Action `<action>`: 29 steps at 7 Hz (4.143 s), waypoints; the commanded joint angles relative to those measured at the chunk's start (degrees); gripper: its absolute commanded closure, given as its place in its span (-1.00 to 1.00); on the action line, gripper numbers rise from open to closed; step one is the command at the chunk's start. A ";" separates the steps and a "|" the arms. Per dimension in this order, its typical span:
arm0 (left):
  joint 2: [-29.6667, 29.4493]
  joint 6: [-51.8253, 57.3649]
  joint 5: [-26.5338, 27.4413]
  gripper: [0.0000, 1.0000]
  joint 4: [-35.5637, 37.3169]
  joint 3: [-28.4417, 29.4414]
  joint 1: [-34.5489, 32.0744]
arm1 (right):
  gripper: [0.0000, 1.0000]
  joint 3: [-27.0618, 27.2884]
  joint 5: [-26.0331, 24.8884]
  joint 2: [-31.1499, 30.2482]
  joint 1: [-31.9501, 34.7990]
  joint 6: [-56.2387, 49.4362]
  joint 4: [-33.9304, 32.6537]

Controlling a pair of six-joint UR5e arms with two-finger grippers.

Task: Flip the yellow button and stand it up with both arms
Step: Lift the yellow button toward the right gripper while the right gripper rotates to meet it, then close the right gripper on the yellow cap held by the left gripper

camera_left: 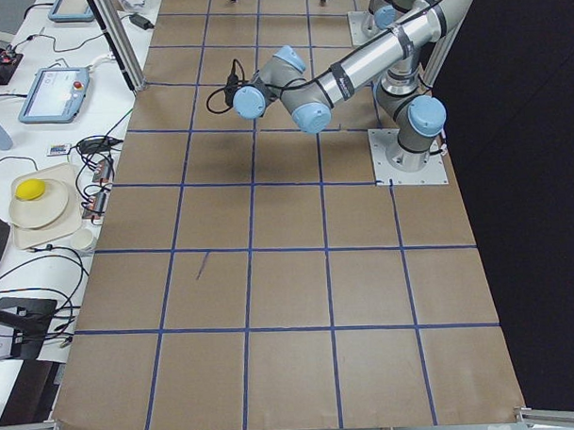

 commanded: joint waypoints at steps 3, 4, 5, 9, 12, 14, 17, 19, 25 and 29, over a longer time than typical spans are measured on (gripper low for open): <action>4.05 -0.80 -29.61 0.43 -7.99 -0.56 -13.46 | -1.00 -0.25 16.89 -0.03 -11.82 -2.20 7.00; 4.22 -0.63 -33.06 0.43 -7.99 -0.99 -16.00 | -1.00 -0.25 26.89 0.14 -13.86 -4.05 15.25; 4.92 -0.54 -39.09 0.43 -7.99 -2.48 -19.08 | -1.00 -0.16 35.69 0.05 -16.83 -4.07 22.55; 7.56 -0.45 -44.60 0.43 -7.81 -6.80 -22.27 | -1.00 0.63 59.60 0.66 -17.74 -3.98 36.53; 8.44 -0.54 -48.38 0.43 -8.61 -6.62 -24.64 | -0.97 7.98 59.95 0.93 -14.43 -1.44 36.95; 8.36 -0.45 -49.95 0.43 -8.34 -6.36 -25.34 | -0.96 7.49 64.58 0.76 -9.14 1.29 36.34; 8.35 -0.45 -50.32 0.43 -8.34 -6.10 -25.35 | -0.96 6.78 65.75 -0.64 -8.87 0.68 35.11; 8.62 -0.54 -50.32 0.43 -8.34 -6.01 -25.35 | -0.93 6.78 65.93 -0.56 -8.87 1.12 30.56; 8.09 -0.72 -50.41 0.42 -8.08 -5.92 -25.35 | 0.29 6.78 66.19 -0.92 -8.60 0.59 28.60; 7.57 -2.81 -50.23 -0.20 -8.08 -5.92 -25.35 | 0.47 6.78 66.19 -0.83 -8.60 0.77 28.07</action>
